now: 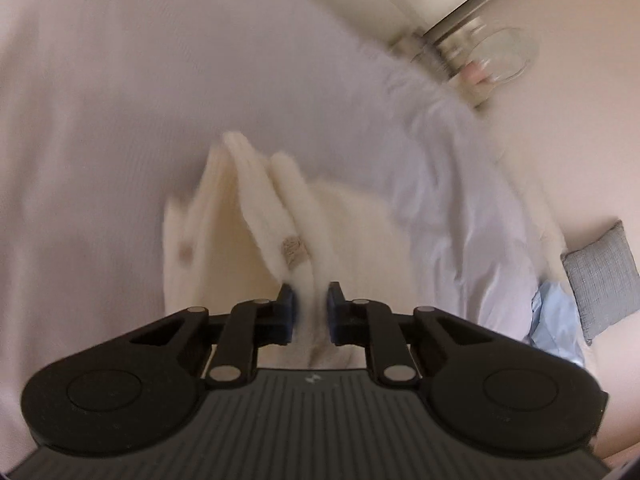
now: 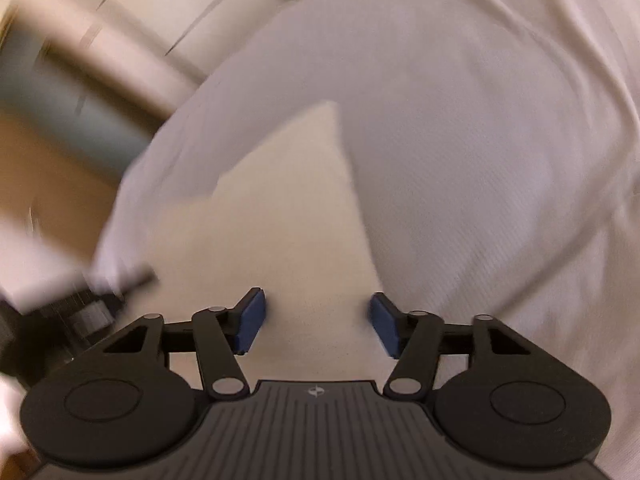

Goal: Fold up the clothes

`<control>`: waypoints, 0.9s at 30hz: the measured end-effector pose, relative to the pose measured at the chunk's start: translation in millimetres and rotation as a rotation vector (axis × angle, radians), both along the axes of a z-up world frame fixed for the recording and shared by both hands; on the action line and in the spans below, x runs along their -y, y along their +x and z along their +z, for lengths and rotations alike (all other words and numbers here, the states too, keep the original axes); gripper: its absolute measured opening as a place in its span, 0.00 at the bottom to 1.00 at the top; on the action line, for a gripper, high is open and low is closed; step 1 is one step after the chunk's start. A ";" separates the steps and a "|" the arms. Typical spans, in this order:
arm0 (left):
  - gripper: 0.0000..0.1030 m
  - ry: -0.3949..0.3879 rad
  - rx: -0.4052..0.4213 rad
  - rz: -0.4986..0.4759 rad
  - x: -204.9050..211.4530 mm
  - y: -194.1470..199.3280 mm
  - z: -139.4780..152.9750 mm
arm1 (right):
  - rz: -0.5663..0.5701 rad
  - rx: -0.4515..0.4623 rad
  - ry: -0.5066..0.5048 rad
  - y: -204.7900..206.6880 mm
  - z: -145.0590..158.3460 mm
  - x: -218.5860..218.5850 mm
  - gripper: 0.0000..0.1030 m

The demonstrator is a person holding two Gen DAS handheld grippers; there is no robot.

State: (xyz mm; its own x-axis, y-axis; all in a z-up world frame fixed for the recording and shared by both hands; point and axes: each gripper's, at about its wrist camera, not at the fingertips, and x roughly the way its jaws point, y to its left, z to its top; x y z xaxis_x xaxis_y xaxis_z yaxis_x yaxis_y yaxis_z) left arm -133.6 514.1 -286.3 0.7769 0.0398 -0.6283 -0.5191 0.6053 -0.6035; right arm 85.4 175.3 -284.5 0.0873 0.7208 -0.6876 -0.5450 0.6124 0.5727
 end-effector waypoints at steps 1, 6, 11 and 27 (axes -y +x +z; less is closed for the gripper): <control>0.12 0.004 -0.003 0.011 -2.2 -6.9 -0.4 | 0.043 0.067 -0.020 -10.5 6.3 -7.5 0.49; 0.12 -0.074 -0.115 0.058 -5.3 -21.4 -52.8 | 0.151 0.288 -0.177 -50.1 2.7 -25.4 0.48; 0.12 -0.075 -0.041 0.074 -3.4 -28.3 -56.9 | 0.189 0.349 -0.213 -56.8 -3.3 -26.8 0.48; 0.17 0.069 -0.068 -0.014 54.3 -53.4 19.4 | 0.040 0.037 -0.011 -6.9 23.0 12.6 0.30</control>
State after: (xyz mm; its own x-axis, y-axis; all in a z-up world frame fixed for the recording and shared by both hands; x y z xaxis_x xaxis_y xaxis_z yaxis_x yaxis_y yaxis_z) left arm -187.0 459.8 -266.9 0.7334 0.0744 -0.6757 -0.5489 0.6513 -0.5240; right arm 78.5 162.7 -261.5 0.0837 0.7169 -0.6921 -0.5898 0.5955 0.5455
